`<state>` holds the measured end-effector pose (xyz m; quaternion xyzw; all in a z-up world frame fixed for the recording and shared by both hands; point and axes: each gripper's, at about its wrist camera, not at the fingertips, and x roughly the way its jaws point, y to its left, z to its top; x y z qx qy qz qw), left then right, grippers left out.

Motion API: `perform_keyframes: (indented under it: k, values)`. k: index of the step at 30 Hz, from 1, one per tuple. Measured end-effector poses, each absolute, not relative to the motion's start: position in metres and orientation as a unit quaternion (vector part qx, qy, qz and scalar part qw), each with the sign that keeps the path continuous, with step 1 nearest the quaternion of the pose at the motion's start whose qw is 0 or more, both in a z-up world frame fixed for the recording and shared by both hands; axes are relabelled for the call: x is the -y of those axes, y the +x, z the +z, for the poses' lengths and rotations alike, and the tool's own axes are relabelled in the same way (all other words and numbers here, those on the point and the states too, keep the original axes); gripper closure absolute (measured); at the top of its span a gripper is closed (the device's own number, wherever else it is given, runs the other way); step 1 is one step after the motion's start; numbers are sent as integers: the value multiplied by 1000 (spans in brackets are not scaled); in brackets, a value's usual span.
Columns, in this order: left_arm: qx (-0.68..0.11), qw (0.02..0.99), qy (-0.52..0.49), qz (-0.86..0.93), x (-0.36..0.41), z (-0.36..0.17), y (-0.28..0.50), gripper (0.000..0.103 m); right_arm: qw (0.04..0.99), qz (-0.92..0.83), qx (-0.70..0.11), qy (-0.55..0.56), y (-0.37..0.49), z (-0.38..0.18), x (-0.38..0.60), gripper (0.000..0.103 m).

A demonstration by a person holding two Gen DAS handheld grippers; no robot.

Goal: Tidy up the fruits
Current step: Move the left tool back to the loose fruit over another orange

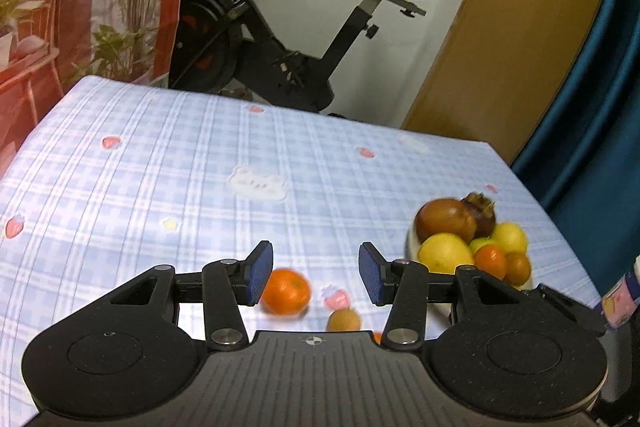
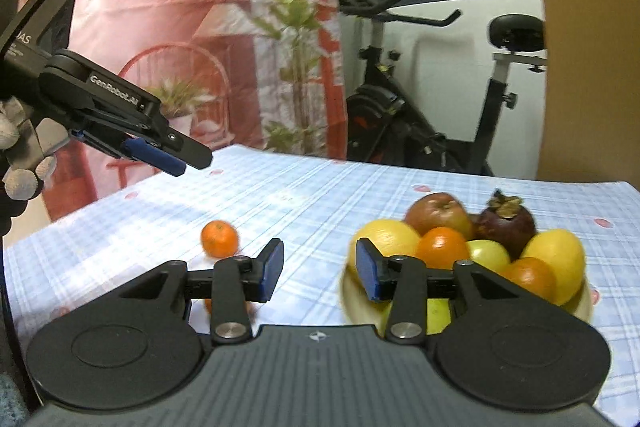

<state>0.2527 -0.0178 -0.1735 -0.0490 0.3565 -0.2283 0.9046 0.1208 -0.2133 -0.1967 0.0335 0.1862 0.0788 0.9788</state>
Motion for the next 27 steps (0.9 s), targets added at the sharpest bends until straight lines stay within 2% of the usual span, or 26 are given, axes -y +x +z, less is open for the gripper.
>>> perform_keyframes:
  k: [13,20,27]
  values:
    - [-354,907,-80,-213,-22,-195,252,53,962,139,-233,0,148,-201,171,60]
    - [-350,908,-108,-206,-34,-201,259,54,943,139,-297,45,191,-206,166,60]
    - [-353,904,-110,-214,-32,-211,261,54,931,150,-333,2,209,-210,145,59]
